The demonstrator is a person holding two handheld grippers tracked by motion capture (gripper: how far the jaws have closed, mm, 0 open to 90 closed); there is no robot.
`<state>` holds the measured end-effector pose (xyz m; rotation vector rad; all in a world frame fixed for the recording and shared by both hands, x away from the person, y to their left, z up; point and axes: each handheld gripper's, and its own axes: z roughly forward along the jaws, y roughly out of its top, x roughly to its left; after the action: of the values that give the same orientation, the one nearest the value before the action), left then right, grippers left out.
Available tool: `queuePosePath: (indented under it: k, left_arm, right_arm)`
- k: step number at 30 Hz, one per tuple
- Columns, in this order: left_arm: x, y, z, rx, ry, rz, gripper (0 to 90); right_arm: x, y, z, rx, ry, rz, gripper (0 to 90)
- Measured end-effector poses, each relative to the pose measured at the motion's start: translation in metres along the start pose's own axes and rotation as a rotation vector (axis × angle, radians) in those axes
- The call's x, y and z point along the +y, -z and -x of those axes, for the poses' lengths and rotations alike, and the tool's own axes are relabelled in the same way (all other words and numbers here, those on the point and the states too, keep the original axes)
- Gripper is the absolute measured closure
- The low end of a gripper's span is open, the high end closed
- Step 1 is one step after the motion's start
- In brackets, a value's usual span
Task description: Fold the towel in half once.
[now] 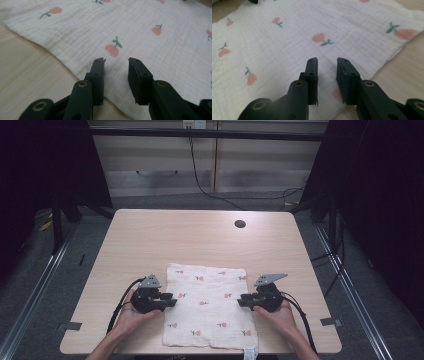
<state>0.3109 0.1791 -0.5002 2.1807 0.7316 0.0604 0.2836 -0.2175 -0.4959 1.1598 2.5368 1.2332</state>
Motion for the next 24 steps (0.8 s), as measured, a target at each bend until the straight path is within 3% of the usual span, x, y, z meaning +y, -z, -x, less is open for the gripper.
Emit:
queuePosePath:
  k: [5,9,12,14,16,19,24]
  left_arm:
    - [0.005,-0.003,-0.003,0.01,0.011,0.018,56.6]
    - [0.005,-0.008,-0.007,-0.01,0.014,0.013,53.5]
    - [0.004,-0.008,-0.006,-0.009,0.008,0.013,52.5]
    - [0.003,-0.008,-0.006,-0.012,0.0,0.017,51.7]
    - [0.002,-0.008,-0.006,-0.011,-0.011,0.024,51.3]
    - [-0.001,-0.008,-0.007,-0.018,-0.01,0.045,51.2]
    - [-0.002,-0.007,-0.008,-0.03,-0.003,0.045,51.1]
  right_arm:
    - [0.019,0.008,0.019,-0.057,-0.017,0.064,70.1]
    - [0.032,-0.001,0.037,-0.094,-0.009,0.053,71.1]
    - [0.039,-0.01,0.05,-0.105,-0.033,0.05,70.9]
    - [0.043,-0.014,0.058,-0.08,-0.075,0.078,70.1]
    - [0.047,-0.016,0.061,-0.105,-0.06,0.068,69.6]
    - [0.053,-0.022,0.069,-0.108,-0.079,0.091,67.9]
    - [0.056,-0.034,0.079,-0.115,-0.101,0.056,65.4]
